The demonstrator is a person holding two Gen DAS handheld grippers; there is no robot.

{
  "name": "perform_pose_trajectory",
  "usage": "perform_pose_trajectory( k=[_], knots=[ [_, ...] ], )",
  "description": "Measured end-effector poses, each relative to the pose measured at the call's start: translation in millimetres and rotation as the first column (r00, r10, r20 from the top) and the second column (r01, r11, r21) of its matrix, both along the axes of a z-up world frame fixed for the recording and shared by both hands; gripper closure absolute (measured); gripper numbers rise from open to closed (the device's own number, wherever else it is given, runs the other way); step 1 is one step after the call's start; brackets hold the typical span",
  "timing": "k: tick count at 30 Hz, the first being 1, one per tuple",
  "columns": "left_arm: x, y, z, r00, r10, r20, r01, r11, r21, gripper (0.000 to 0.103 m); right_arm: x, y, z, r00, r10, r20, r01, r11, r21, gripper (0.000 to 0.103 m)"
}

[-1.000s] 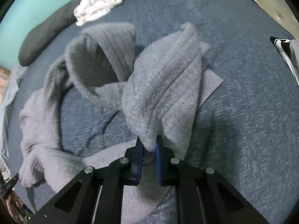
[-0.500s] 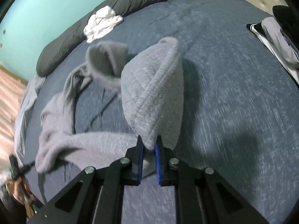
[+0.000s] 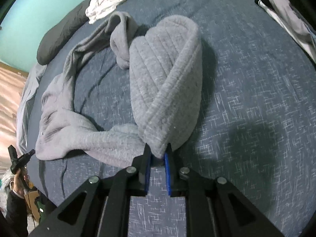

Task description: Fold clothes

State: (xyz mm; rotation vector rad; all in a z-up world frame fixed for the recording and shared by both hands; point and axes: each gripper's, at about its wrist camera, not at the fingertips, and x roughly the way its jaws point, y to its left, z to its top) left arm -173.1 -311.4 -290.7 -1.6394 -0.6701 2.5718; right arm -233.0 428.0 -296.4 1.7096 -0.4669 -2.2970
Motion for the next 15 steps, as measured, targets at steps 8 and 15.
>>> perform_pose_trajectory(
  k=[8,15],
  knots=[
    [1.4,3.0,-7.8,1.000,0.000,0.008,0.000,1.000,0.029,0.063,11.3,11.9,27.0,0.998,-0.013,-0.053,0.013,1.000,0.003,0.070],
    [-7.0,5.9,-12.1,1.000,0.006,0.004,-0.006,0.999,0.033,0.064,-1.2,11.0,36.4,0.996,-0.050,-0.072,0.051,0.999,0.009,0.062]
  ],
)
